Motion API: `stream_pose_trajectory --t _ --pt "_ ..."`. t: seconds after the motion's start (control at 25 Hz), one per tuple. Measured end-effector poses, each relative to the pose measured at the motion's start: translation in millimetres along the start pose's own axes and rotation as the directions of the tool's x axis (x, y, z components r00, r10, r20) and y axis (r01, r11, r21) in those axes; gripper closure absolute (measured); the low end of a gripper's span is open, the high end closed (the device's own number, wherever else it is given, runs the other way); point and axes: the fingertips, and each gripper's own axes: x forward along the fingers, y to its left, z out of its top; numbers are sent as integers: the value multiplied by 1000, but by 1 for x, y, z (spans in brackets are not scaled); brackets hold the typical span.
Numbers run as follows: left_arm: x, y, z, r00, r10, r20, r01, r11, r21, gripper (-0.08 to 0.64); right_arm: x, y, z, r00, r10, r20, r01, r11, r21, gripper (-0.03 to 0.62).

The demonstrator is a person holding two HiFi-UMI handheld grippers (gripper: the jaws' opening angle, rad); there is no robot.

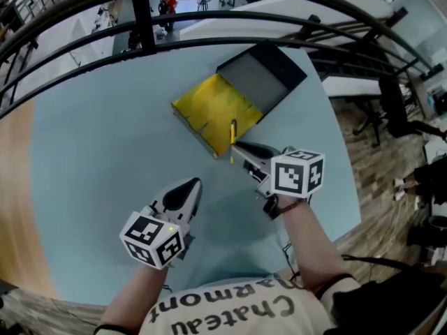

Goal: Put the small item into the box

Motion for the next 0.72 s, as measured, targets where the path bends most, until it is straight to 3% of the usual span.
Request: stream_pose_trajectory --t 0.2,0.4,0.6,0.72 --pt "-5 18 5 1000 -11 7 11 1000 29 557 22 -21 23 996 -90 -22 89 994 -61 509" --pt "-27 43 -4 1000 23 9 -23 1000 3 557 53 -29 28 990 -119 -80 111 989 -99 509" --pt "-45 59 -6 999 44 5 -44 999 -20 557 79 -44 20 955 -216 -202 178 966 -190 509" --pt "-50 63 -9 999 51 7 -51 998 -31 557 88 -55 16 921 -275 -278 218 951 -220 509"
